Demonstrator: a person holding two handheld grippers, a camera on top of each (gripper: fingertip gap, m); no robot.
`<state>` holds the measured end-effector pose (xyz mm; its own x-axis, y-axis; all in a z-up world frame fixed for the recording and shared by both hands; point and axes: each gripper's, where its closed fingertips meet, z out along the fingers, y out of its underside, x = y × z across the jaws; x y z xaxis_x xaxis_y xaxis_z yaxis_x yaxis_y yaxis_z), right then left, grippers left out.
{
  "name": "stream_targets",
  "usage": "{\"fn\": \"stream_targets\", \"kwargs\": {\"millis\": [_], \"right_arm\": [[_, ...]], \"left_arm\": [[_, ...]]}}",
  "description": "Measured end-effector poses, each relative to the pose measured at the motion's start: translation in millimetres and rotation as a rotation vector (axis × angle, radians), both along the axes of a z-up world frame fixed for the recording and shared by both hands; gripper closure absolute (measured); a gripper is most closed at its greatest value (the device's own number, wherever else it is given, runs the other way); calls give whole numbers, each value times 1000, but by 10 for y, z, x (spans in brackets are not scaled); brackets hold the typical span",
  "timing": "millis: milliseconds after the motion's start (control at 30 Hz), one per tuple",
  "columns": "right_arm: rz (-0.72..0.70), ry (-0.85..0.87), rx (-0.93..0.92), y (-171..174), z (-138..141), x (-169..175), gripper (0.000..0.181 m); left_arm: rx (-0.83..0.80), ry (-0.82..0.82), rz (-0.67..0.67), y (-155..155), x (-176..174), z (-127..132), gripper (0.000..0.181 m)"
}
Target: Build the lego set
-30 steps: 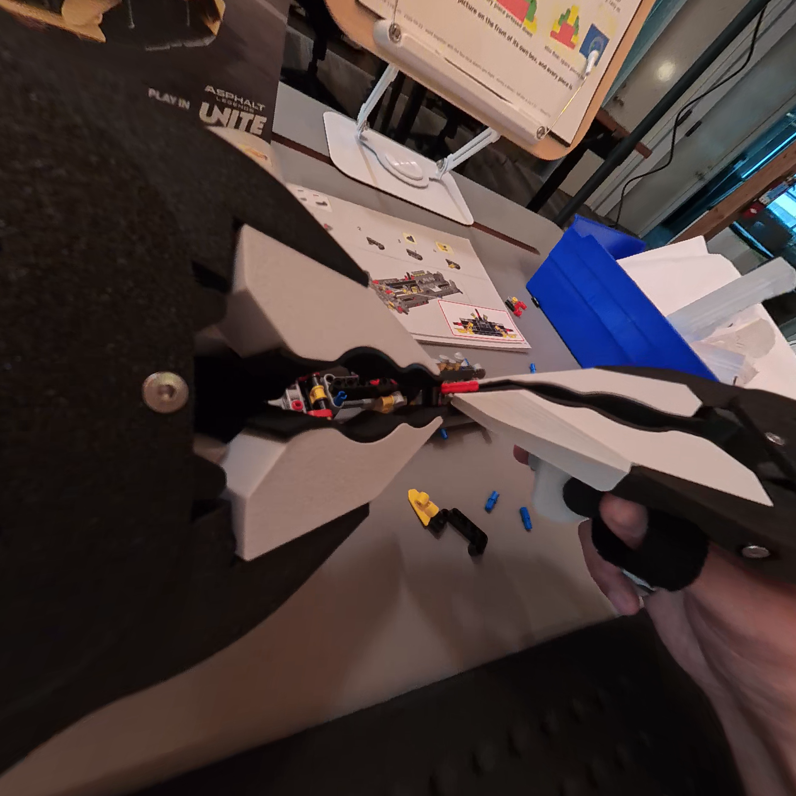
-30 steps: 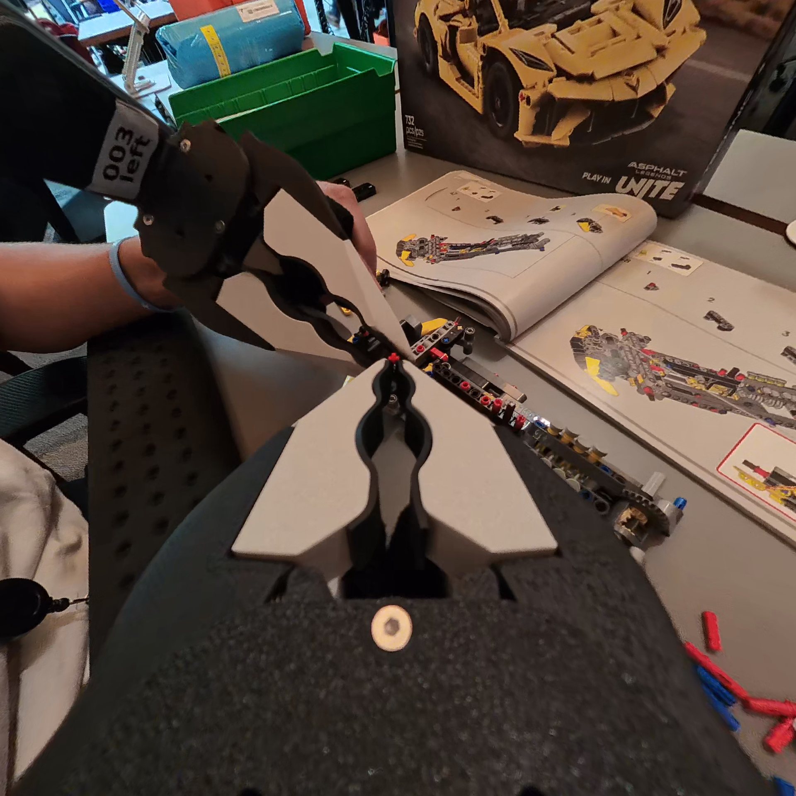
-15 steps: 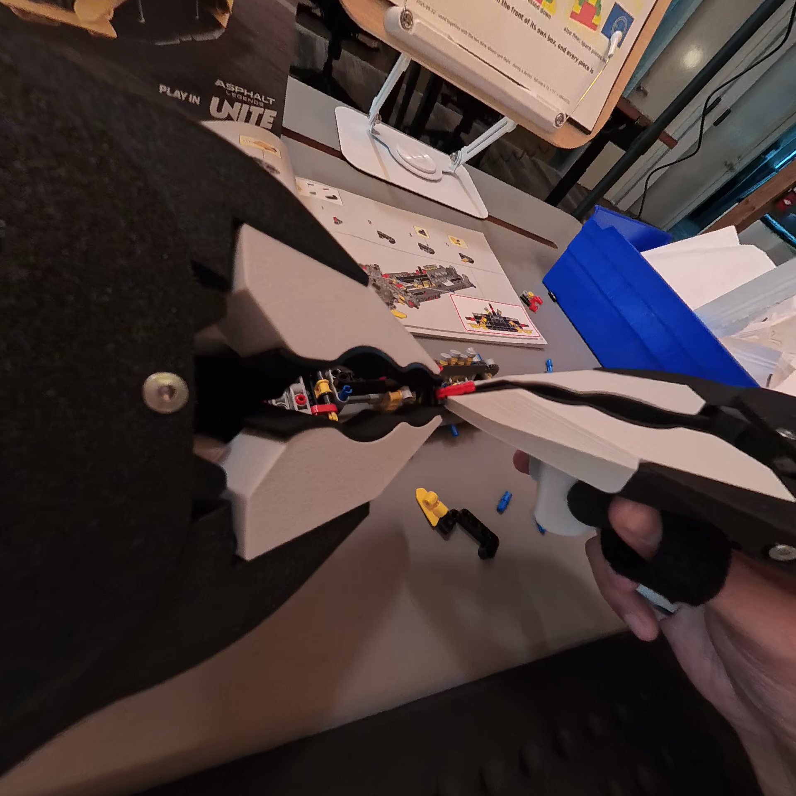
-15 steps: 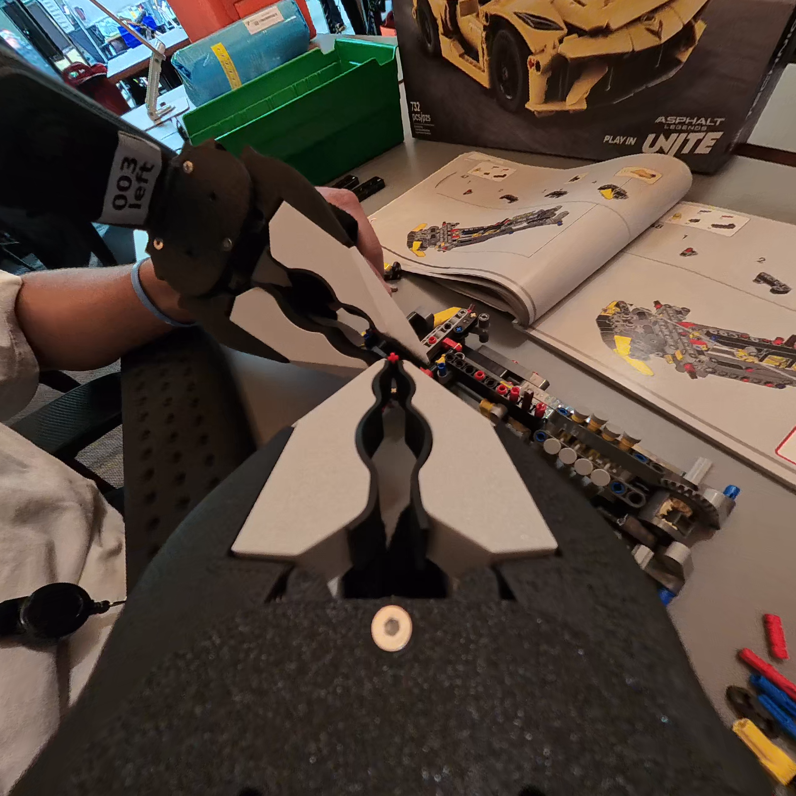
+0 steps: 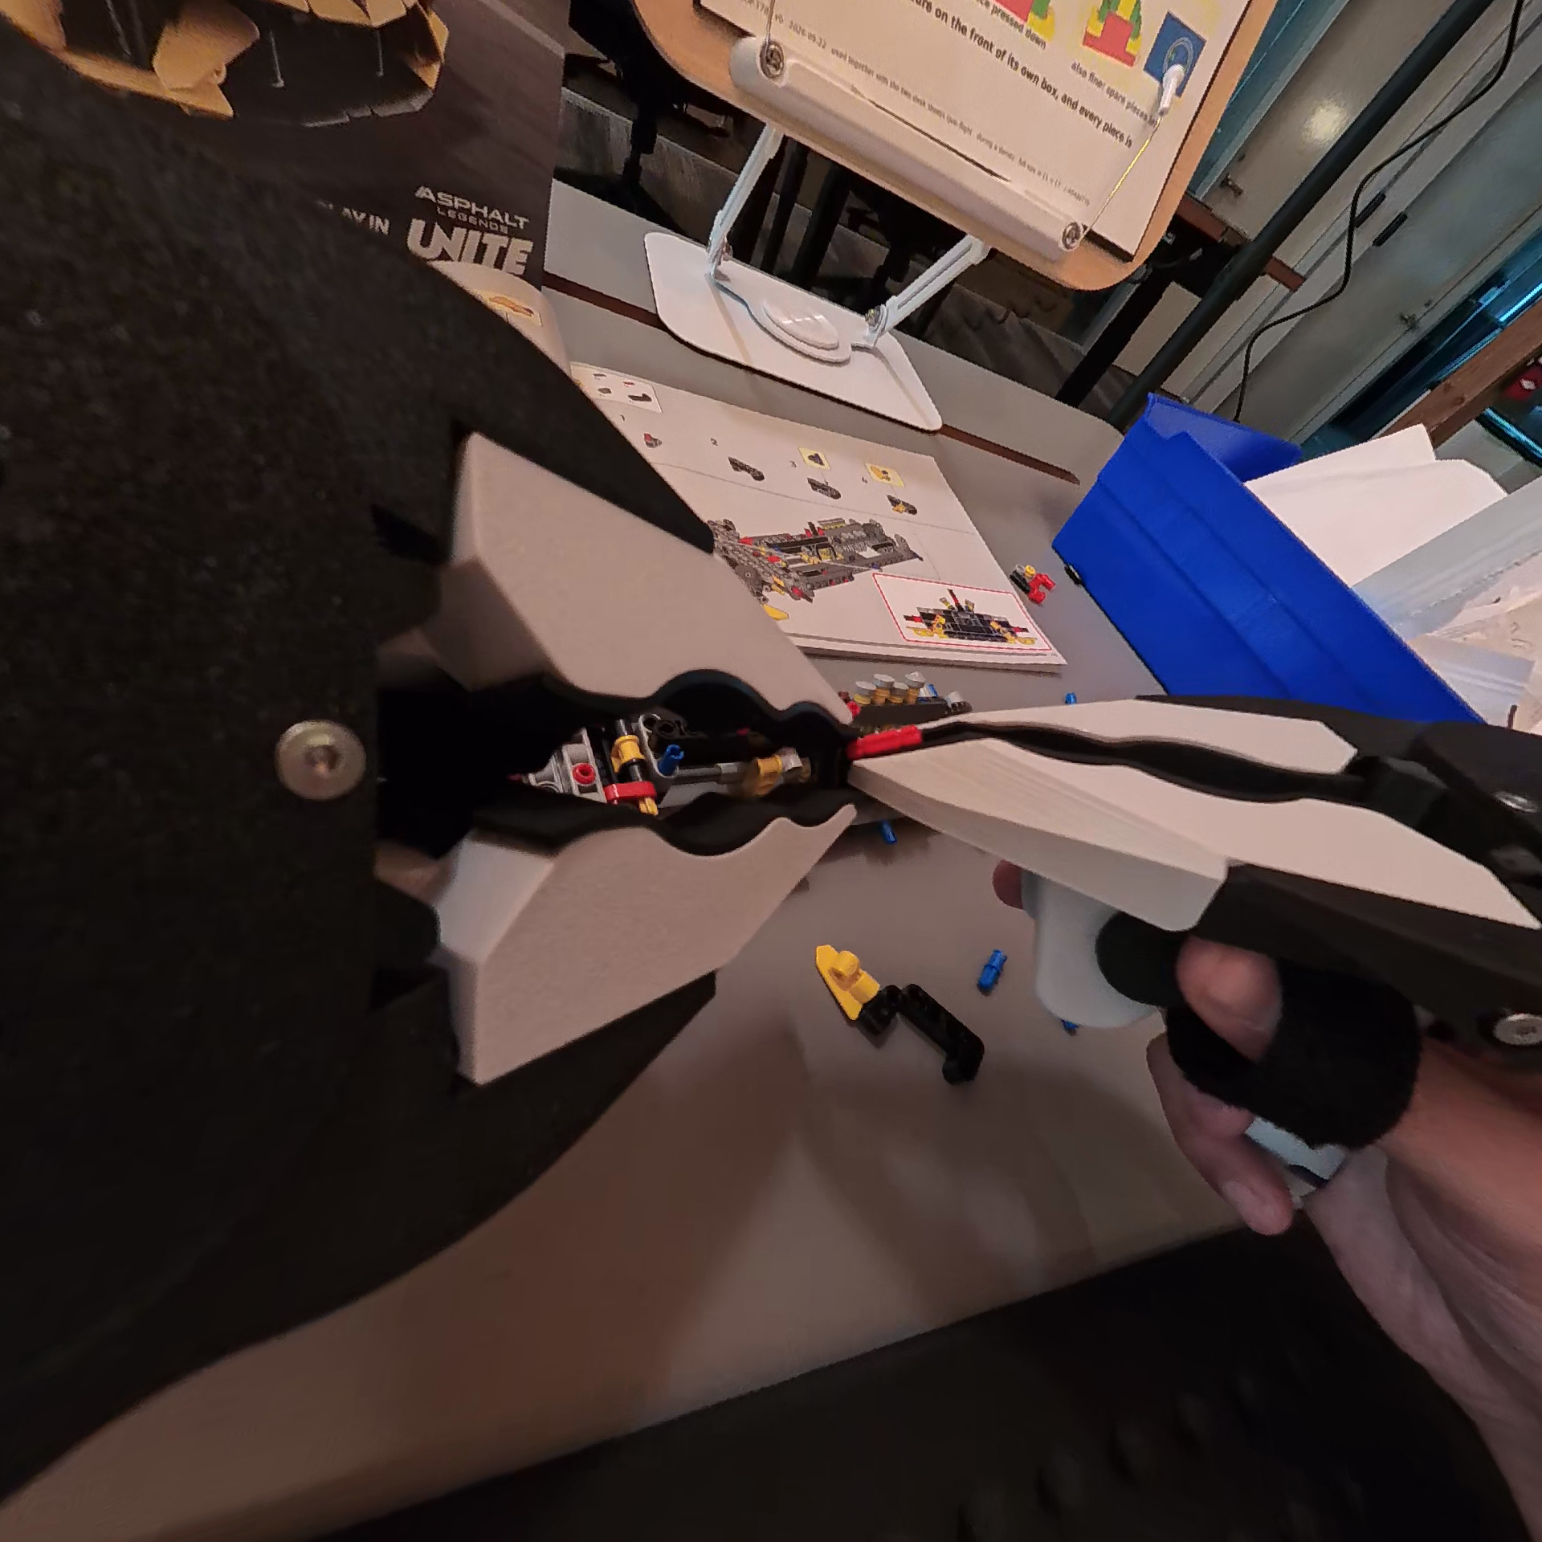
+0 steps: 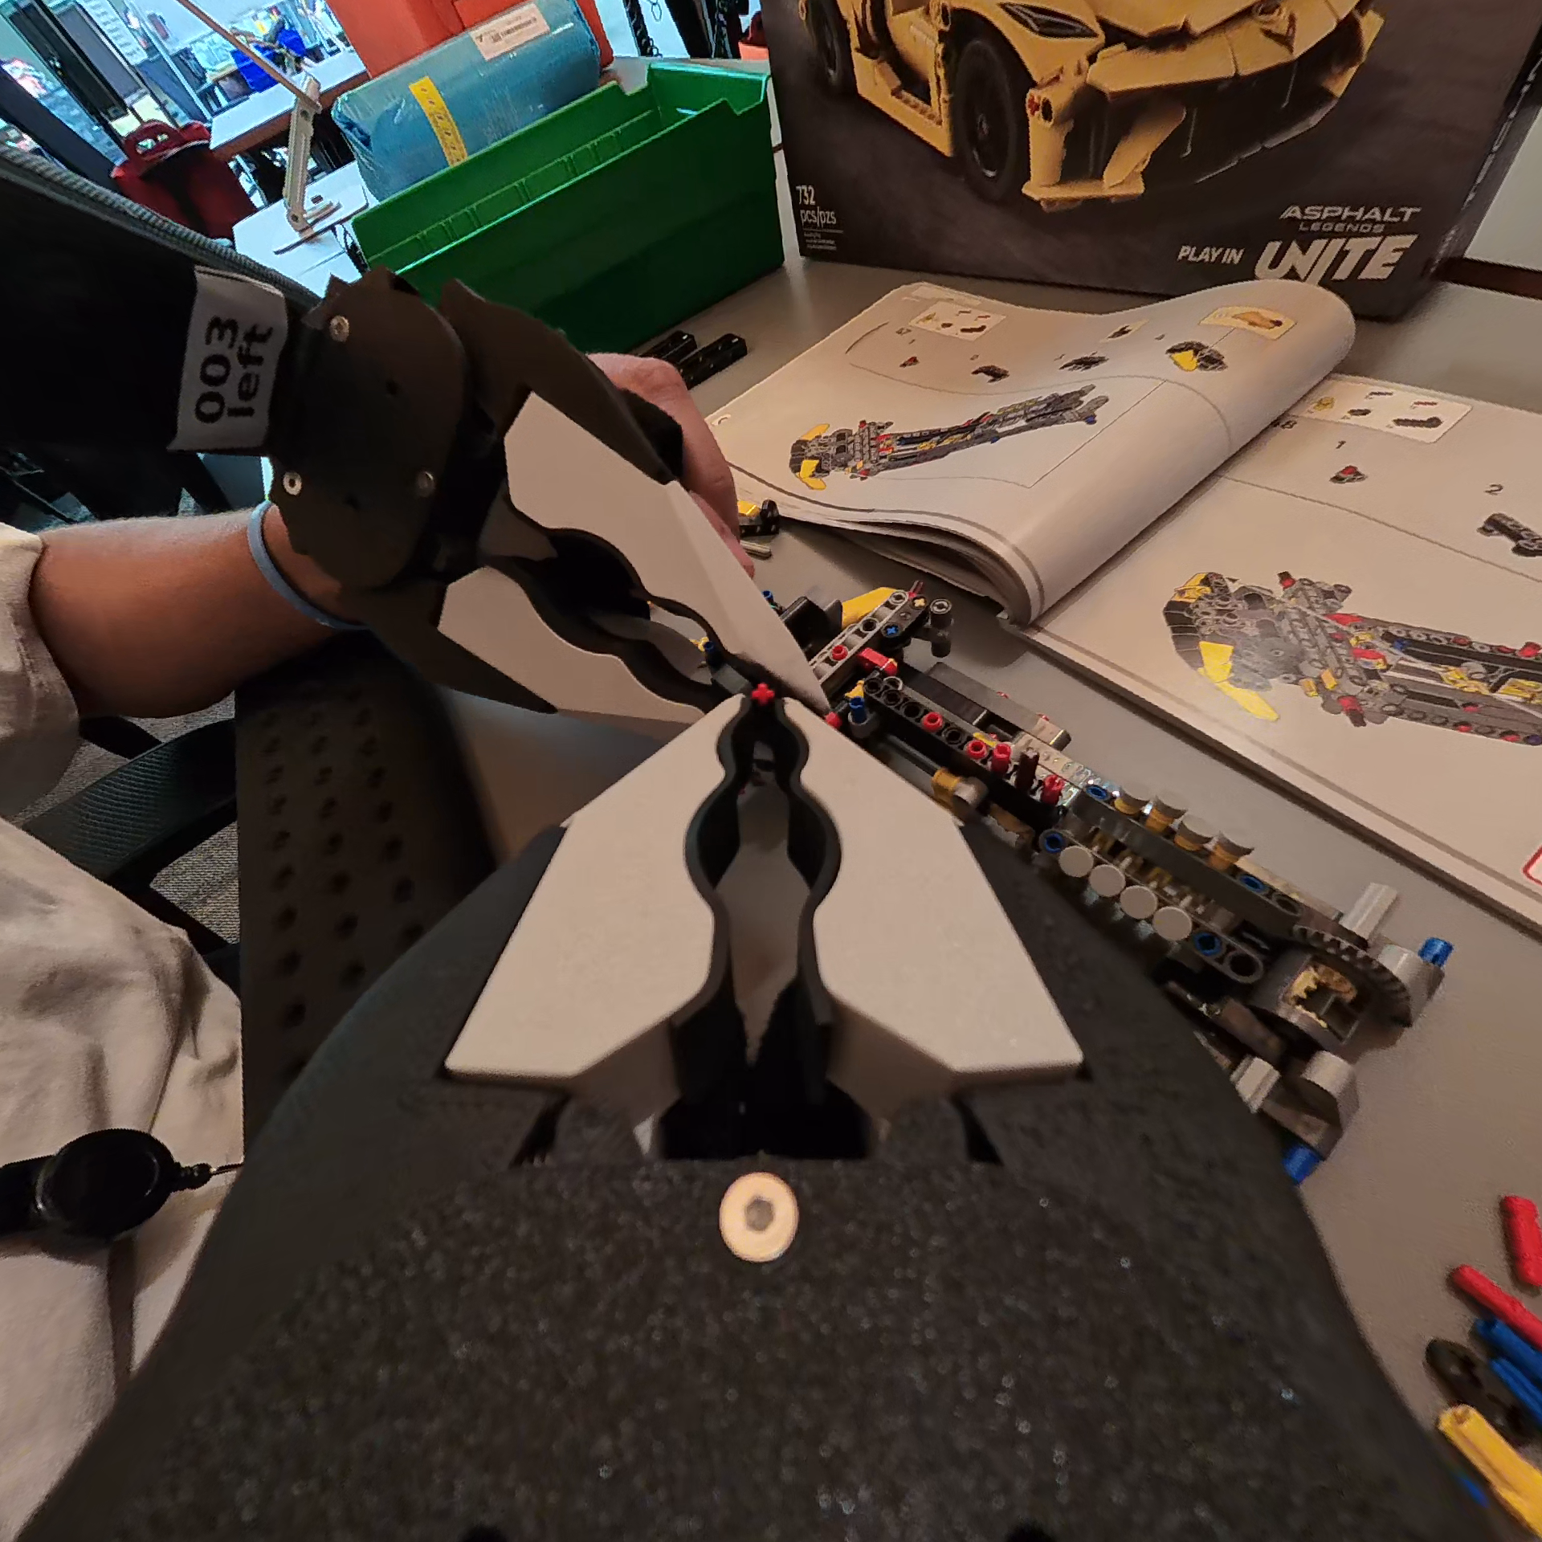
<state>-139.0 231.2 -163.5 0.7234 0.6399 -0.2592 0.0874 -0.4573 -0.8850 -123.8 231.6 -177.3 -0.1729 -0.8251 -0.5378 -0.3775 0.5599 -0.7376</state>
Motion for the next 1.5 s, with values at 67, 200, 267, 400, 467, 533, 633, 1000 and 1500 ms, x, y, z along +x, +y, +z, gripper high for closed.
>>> {"fn": "stream_targets", "kwargs": {"millis": [67, 200, 267, 400, 467, 533, 633, 1000, 1500], "right_arm": [[2, 3, -2, -1, 4, -4, 178], [5, 8, -15, -7, -7, -2, 178], [4, 8, -17, -10, -15, 0, 178], [-2, -11, -13, -6, -40, 14, 178], [-4, -11, 2, -5, -25, 21, 178], [-6, 6, 58, -2, 60, 23, 178], [-9, 79, 167, 16, 228, 17, 178], [-47, 444, 240, 92, 497, 42, 178], [-37, 421, 325, 50, 589, 65, 179]], "left_arm": [[1, 0, 0, 1, 0, 1, 176], [-2, 5, -2, -5, -1, -9, 176], [0, 8, -2, -6, 0, -16, 176], [-8, 14, -3, -6, 1, -33, 176], [-19, 9, -3, -4, -1, -20, 176], [-35, 5, 1, 7, -7, -6, 176], [-120, -22, -8, -21, -2, 56, 176], [-644, -186, -48, -94, 30, 426, 175], [-639, -253, -50, -26, -25, 574, 175]]}}
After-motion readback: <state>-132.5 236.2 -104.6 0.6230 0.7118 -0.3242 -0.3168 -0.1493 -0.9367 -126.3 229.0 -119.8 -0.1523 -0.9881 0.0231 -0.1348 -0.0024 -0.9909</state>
